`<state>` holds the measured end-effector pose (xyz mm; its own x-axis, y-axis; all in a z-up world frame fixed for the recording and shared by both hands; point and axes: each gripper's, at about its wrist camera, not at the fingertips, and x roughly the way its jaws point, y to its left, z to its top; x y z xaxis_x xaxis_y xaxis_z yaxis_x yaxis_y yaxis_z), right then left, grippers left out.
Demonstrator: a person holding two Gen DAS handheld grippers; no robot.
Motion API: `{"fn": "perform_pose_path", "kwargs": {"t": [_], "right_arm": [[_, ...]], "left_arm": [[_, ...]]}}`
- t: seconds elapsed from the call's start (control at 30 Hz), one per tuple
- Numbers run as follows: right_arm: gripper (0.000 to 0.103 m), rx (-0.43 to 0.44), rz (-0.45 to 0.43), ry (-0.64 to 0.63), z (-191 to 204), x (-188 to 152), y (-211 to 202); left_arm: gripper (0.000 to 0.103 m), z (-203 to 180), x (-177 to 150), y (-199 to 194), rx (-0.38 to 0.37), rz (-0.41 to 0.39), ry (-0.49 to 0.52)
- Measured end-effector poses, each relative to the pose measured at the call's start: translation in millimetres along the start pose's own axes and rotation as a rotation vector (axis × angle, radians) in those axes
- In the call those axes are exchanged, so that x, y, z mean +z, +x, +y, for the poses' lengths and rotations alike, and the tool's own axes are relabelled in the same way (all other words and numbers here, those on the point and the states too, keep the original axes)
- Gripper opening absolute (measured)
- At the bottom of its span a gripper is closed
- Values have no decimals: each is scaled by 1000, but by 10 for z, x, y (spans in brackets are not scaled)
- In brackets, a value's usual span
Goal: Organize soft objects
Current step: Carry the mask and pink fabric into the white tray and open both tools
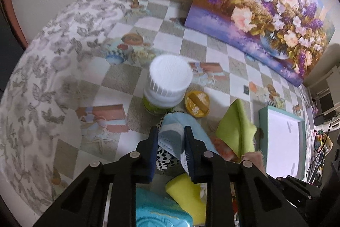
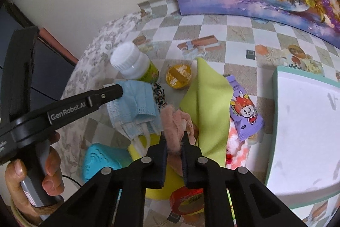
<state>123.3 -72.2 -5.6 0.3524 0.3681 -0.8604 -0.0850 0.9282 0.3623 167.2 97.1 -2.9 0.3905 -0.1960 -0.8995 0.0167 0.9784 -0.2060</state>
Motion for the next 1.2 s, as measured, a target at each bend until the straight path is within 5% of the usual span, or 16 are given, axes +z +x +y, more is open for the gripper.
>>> {"fn": "perform_pose_path", "kwargs": {"t": [0.33,0.57,0.77,1.03,1.2], "right_arm": [[12,55,-146,4,-67,85,-681],[12,-45,-240,63,-474,148,-1142],[12,-277,-209,180,-1198,89,-1193],[12,-345,-150,435,-2262,-122,-1263],[15,-368,-134,528,-2603,-315,-1341]], "left_arm": [[24,-367,96,-694,23,-151,40],[25,-976,91,-961,3,-207,141],[25,-1580,-21,-742,-24,-146,231],[25,-2313,-238,-257,-65,-42,298],[26,-2684,-396,95,-86,31,318]]}}
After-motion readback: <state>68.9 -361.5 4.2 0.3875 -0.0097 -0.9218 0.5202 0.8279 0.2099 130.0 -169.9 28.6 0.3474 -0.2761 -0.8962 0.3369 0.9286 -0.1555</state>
